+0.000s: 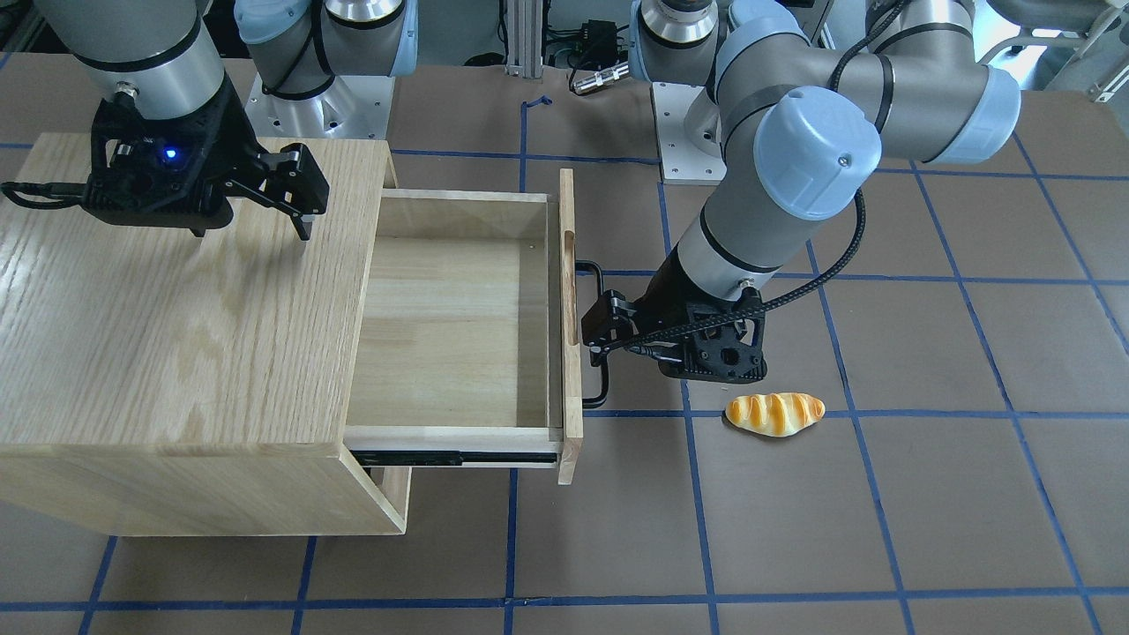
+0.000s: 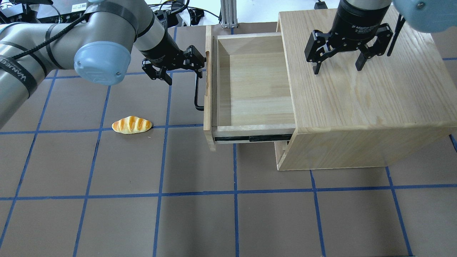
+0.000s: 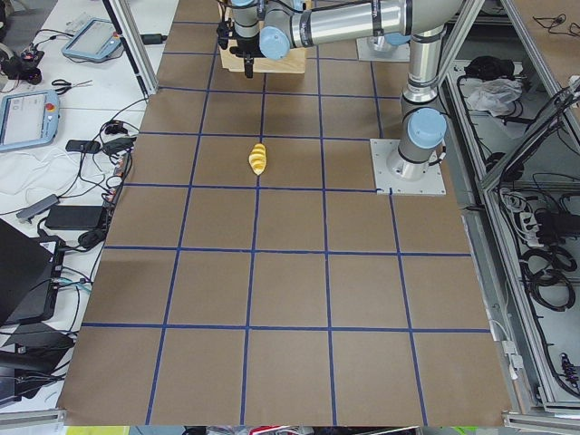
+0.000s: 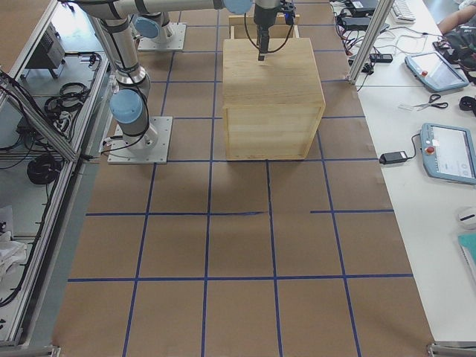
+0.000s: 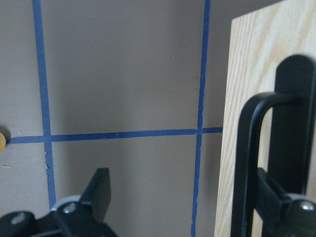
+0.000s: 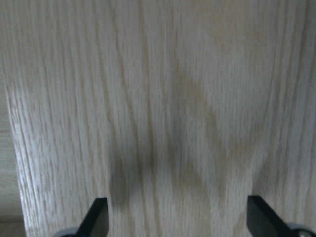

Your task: Open upper drawer

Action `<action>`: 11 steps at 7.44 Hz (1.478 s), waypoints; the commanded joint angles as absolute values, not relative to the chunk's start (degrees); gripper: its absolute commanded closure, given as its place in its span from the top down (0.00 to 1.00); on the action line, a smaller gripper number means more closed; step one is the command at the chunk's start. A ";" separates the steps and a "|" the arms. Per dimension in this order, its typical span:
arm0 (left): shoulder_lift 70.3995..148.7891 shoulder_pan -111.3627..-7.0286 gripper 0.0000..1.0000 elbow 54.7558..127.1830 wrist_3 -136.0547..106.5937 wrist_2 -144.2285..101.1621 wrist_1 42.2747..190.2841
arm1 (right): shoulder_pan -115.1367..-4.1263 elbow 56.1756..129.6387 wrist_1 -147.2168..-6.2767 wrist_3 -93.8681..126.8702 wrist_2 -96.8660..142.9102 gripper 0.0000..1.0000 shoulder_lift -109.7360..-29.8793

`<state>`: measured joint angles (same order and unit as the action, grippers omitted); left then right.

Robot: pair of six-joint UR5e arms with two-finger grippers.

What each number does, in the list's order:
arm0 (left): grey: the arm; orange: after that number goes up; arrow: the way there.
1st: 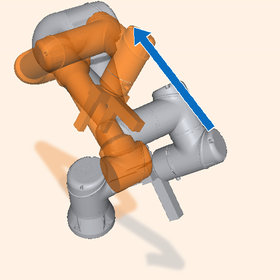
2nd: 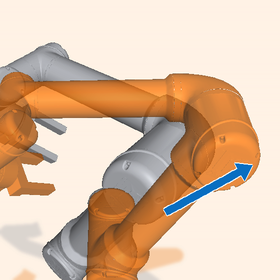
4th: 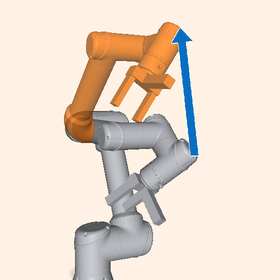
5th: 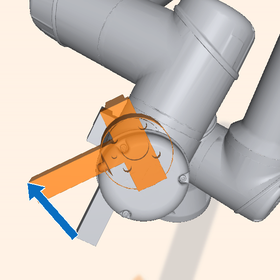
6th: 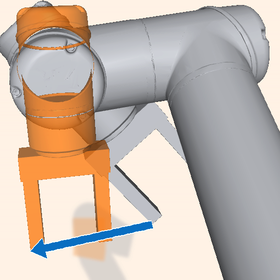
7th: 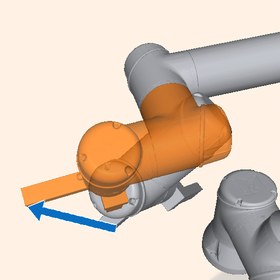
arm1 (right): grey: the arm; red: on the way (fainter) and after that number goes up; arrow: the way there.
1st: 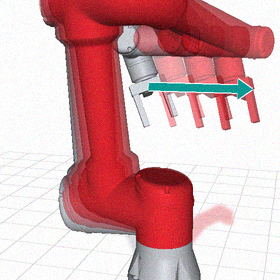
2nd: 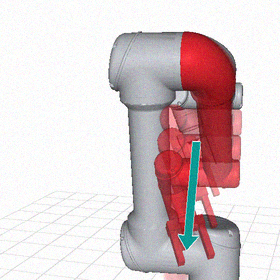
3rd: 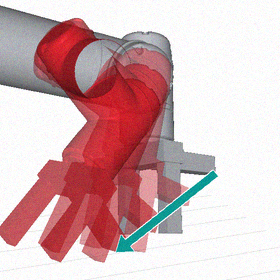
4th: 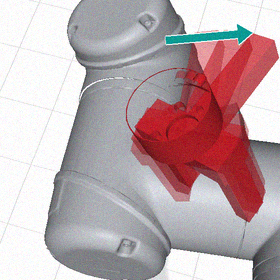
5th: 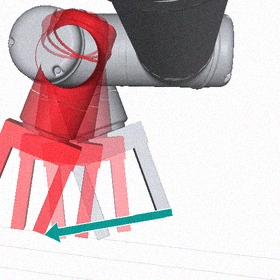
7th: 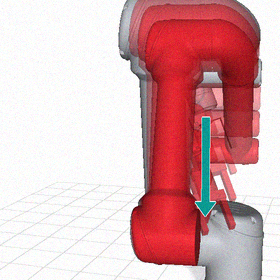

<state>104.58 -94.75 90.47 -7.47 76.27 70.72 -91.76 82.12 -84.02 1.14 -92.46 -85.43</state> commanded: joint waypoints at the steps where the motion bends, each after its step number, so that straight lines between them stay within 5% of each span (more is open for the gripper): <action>1: 103.80 -93.52 1.00 90.35 -6.68 76.38 72.15 | -91.76 82.09 -84.02 1.14 -92.46 1.00 -85.43; 6: 95.64 -88.70 1.00 85.52 -0.12 86.53 93.57 | -91.76 82.18 -84.02 1.06 -92.46 1.00 -85.43; 11: 91.32 -86.48 1.00 85.70 1.14 90.79 94.31 | -91.67 82.09 -84.02 1.14 -92.46 1.00 -85.43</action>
<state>91.52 -86.51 86.10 1.20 90.90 94.31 -91.74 82.09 -84.02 1.07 -92.46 -85.43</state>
